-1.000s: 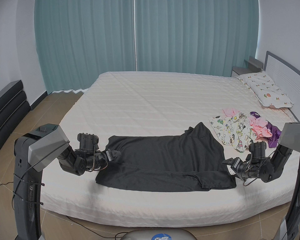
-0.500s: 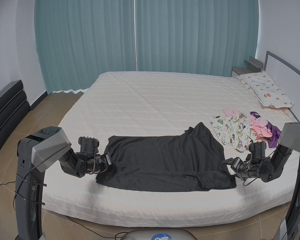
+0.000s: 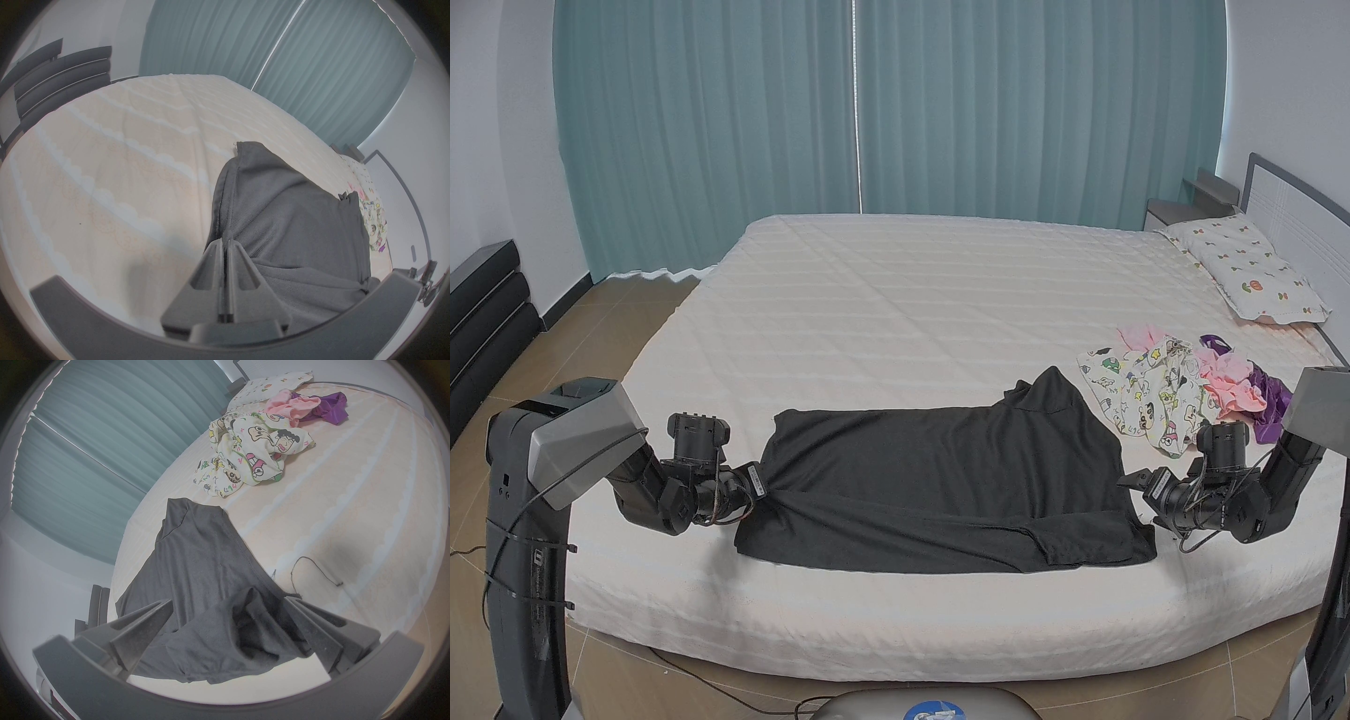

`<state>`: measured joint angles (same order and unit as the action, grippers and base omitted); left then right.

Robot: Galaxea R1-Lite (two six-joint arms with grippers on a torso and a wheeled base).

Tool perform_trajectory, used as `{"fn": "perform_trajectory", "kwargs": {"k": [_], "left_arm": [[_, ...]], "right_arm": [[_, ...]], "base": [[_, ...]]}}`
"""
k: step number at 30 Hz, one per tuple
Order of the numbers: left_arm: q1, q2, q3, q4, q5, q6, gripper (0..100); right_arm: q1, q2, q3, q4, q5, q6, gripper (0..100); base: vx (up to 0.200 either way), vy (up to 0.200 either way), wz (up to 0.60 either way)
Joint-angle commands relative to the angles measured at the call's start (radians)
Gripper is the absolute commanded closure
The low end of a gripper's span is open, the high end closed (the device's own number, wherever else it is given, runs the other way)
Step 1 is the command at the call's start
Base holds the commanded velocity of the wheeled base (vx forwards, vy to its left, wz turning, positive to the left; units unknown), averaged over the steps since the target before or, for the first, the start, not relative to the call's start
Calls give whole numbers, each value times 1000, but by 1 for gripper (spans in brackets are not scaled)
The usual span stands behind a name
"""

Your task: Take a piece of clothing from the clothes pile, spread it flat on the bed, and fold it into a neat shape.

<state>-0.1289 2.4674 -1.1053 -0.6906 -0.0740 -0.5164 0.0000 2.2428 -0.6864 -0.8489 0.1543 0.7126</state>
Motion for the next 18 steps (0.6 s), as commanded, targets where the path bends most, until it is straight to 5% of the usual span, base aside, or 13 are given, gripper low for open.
{"fn": "perform_trajectory", "kwargs": {"k": [1,18], "left_arm": [[-5,-19,5,-15,0,-19,100],[-6,-19,5,-9,-3,-27,100]], "right_arm": [[0,63,-39,-2,7,-50,0],[28,184,-70,-156,91,-159,0]], "base": [[0,0,0],[0,0,0]]}}
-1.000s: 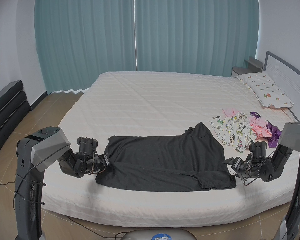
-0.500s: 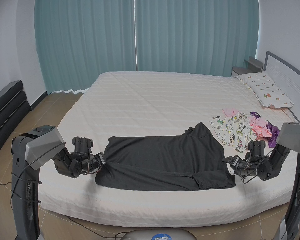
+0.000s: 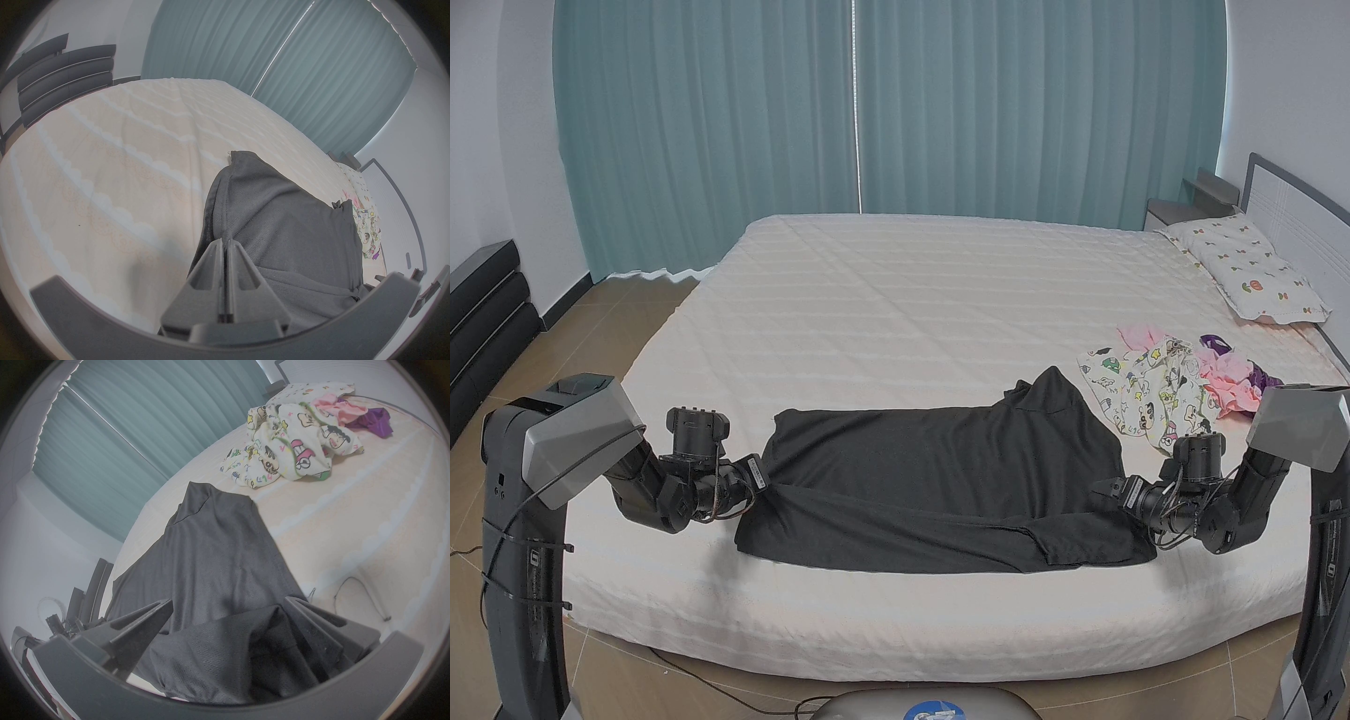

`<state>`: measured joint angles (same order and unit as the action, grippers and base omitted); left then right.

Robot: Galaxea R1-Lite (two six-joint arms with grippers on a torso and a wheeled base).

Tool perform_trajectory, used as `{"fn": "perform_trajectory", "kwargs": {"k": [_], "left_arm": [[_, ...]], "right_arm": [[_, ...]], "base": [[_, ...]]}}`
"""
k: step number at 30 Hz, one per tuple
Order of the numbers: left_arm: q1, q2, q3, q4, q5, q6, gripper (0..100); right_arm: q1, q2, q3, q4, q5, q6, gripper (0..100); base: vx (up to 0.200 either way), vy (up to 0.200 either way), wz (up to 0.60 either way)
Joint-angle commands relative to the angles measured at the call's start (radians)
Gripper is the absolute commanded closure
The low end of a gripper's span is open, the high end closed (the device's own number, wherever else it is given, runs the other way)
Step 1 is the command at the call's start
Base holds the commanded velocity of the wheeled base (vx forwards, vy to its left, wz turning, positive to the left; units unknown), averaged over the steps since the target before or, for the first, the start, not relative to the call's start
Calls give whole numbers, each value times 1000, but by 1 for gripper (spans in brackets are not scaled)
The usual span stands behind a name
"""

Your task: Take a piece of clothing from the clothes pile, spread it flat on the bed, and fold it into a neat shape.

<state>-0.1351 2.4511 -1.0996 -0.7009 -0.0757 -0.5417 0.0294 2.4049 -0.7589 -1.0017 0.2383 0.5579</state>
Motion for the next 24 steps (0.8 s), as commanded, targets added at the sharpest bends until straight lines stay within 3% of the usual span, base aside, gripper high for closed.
{"fn": "perform_trajectory", "kwargs": {"k": [1,10,11,24], "left_arm": [[0,-3,0,1,-1,-1,100],[0,-3,0,3,-1,-4,100],[0,-3,-2,3,-1,-11,100],[0,-4,0,3,-2,-30,100]], "right_arm": [[-8,25,4,-6,26,-27,0],[-12,30,26,-18,68,-52,0],[-14,34,26,-18,68,-58,100],[-46,7,72,-97,90,-30,100]], "base": [[0,0,0],[0,0,0],[0,0,0],[0,0,0]]}}
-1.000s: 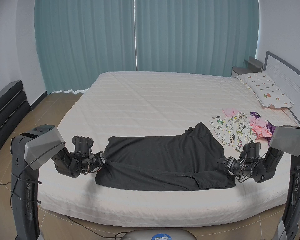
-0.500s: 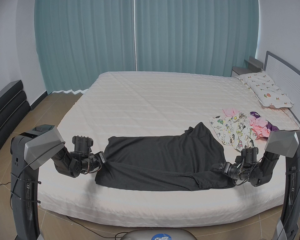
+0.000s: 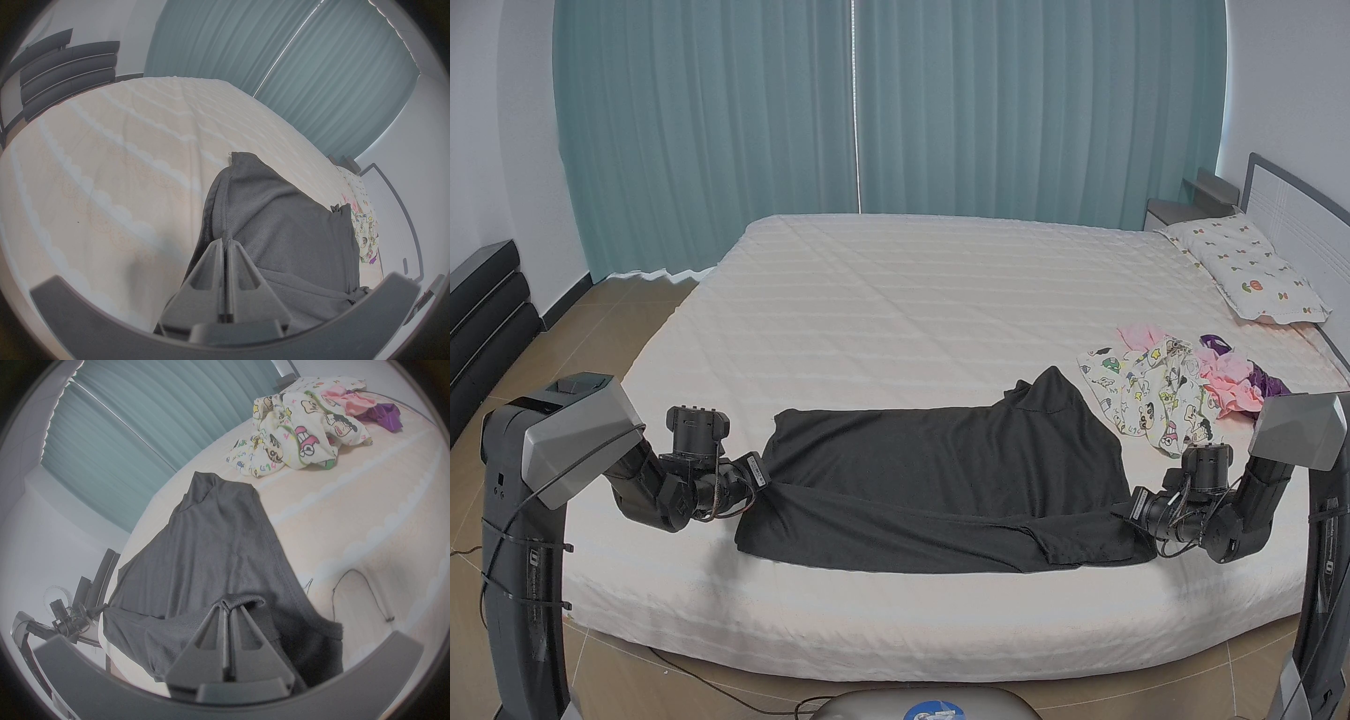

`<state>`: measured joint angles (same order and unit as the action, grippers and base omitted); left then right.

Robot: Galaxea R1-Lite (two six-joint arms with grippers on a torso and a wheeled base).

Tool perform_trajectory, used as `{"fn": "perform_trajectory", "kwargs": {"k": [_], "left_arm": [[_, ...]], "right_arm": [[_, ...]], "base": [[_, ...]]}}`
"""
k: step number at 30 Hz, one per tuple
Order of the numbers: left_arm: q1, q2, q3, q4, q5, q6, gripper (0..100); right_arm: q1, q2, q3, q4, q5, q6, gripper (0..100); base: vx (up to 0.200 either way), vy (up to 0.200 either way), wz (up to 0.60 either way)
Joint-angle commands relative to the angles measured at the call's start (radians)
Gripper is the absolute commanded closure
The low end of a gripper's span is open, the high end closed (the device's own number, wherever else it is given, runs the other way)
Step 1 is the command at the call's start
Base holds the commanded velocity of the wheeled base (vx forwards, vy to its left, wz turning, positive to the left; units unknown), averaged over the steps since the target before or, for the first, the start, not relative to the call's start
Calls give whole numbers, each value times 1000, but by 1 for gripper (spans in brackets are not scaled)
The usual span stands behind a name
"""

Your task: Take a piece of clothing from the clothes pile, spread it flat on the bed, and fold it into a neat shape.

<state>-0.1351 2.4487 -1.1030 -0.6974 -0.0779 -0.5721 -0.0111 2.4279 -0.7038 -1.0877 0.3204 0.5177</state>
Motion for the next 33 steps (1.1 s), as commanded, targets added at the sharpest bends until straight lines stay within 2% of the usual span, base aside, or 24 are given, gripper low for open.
{"fn": "perform_trajectory", "kwargs": {"k": [1,8,23,33], "left_arm": [[0,-2,3,-1,0,0,100],[0,-23,12,-2,0,-25,100],[6,-31,35,-7,-2,-34,100],[6,-16,34,1,1,-31,100]], "right_arm": [[-6,-23,20,-15,11,19,100],[-32,-53,24,-69,22,120,100],[-52,-47,9,-104,11,157,100],[-29,13,-42,-94,-11,153,100]], "base": [[0,0,0],[0,0,0],[0,0,0],[0,0,0]]}}
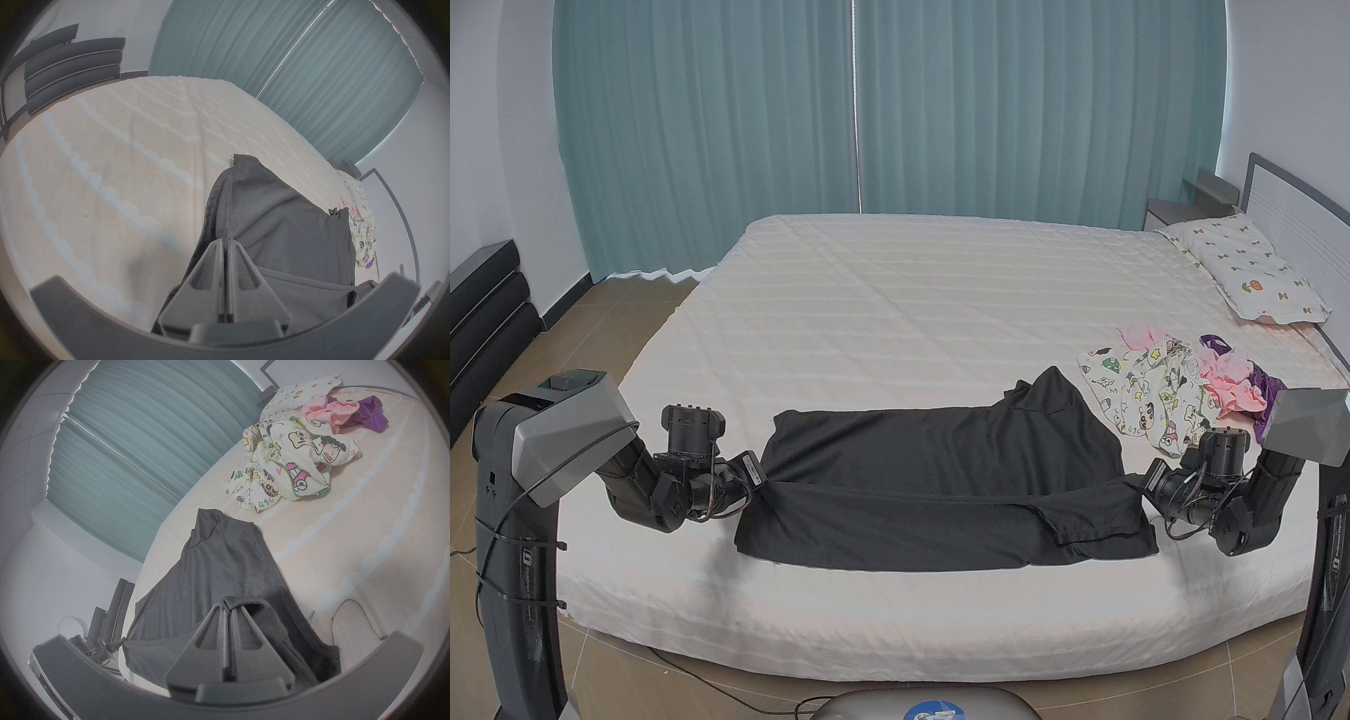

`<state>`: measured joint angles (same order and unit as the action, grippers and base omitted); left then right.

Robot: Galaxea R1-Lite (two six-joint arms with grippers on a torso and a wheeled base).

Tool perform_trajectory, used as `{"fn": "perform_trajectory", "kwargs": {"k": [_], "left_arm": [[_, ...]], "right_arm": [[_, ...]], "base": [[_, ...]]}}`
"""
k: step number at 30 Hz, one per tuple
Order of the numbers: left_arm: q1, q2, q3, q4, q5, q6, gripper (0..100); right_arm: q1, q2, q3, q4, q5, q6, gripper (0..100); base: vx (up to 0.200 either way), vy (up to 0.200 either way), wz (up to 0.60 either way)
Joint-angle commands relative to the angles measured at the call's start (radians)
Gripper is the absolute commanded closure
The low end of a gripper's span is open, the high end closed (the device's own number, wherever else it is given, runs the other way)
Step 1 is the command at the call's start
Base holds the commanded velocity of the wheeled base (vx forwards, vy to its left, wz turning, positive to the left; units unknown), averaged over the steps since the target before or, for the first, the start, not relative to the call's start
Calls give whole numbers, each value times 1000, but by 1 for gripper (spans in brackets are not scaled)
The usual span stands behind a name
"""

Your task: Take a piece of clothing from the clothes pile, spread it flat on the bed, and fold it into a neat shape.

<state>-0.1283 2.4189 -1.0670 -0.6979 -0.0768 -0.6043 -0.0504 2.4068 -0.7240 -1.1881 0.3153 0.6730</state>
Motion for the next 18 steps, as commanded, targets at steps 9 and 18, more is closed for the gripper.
{"fn": "perform_trajectory", "kwargs": {"k": [9,18], "left_arm": [[-4,31,-7,0,2,1,100],[-7,48,-13,1,2,3,100]], "right_arm": [[26,60,-38,13,-21,-9,100],[30,83,-41,13,-21,-15,100]], "base": [[0,0,0],[0,0,0]]}}
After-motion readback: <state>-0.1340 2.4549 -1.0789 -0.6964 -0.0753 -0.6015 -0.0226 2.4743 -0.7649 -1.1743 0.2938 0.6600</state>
